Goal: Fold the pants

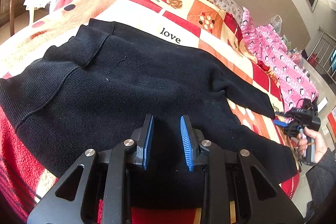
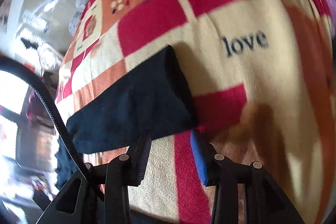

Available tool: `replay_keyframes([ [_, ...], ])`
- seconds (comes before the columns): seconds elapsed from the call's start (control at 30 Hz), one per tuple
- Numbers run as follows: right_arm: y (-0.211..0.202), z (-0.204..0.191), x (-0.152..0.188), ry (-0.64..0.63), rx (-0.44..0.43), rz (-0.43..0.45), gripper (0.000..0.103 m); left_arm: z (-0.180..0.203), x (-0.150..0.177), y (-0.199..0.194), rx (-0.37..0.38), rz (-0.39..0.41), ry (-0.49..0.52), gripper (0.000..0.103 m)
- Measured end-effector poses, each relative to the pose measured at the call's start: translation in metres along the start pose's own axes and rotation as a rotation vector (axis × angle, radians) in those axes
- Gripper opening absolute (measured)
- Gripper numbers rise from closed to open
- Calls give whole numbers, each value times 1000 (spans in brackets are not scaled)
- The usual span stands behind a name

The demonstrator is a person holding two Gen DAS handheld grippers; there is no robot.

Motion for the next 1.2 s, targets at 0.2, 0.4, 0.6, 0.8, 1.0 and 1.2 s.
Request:
replay_keyframes([
  [0.2, 6, 1, -9, 245, -231, 163, 47, 0, 0, 0, -3, 1, 2, 25],
  [0.4, 8, 1, -12, 224, -231, 229, 42, 1, 1, 0, -2, 1, 0, 25],
  [0.6, -3, 13, -18, 141, -140, 297, 17, 1, 1, 0, -1, 1, 0, 25],
  [0.8, -31, 6, -11, 38, -67, 291, 4, 2, 1, 0, 3, 0, -5, 25],
  [1.0, -56, 12, 1, 12, -15, 284, 4, 2, 0, -3, 25, -8, -15, 25],
  [1.2, -48, 41, 6, -28, 129, 259, 4, -12, -48, -34, 33, 47, 3, 25],
])
Point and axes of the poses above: each gripper's, at about its wrist camera, not at the fingertips, and y roughly the way its jaws point, z to its right, x to its underside, the point moved 10 cm from there along y, roughly the way its jaws point, and after that the axes turned 7 degrees about -x, right-handed, at the moved point
